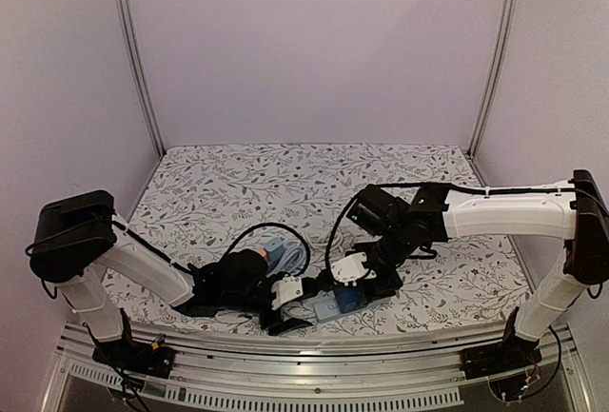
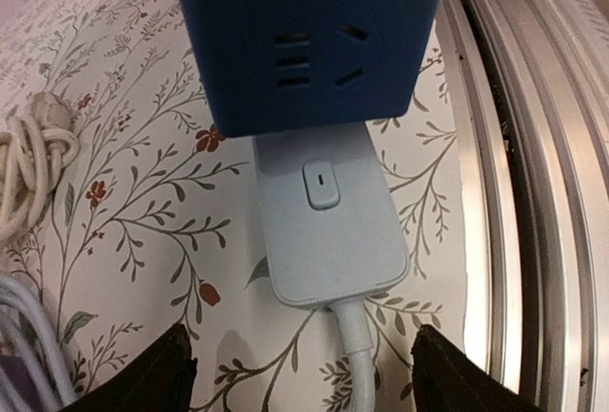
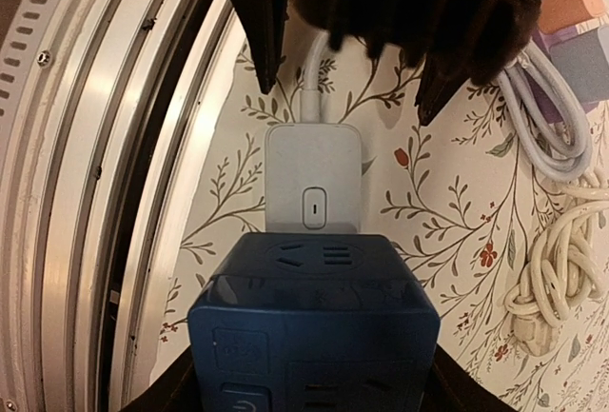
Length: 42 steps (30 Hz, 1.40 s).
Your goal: Insert the plug
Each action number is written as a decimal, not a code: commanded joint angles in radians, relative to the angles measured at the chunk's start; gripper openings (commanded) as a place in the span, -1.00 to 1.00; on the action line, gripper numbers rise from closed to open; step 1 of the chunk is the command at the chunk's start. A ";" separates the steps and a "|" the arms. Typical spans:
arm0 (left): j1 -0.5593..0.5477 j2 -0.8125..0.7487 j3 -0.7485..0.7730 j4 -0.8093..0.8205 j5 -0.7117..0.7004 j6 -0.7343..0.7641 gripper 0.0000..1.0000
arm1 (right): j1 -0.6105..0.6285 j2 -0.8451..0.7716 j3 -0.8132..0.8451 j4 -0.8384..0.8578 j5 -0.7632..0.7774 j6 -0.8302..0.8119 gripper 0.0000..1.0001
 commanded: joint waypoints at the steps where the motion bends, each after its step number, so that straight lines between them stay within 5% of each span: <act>1: 0.018 0.004 -0.008 -0.025 -0.002 -0.010 0.57 | 0.004 0.029 0.004 -0.031 -0.030 -0.022 -1.00; 42: 0.047 0.018 -0.002 -0.038 -0.032 -0.076 0.53 | 0.013 0.225 -0.063 0.084 -0.043 0.029 -1.00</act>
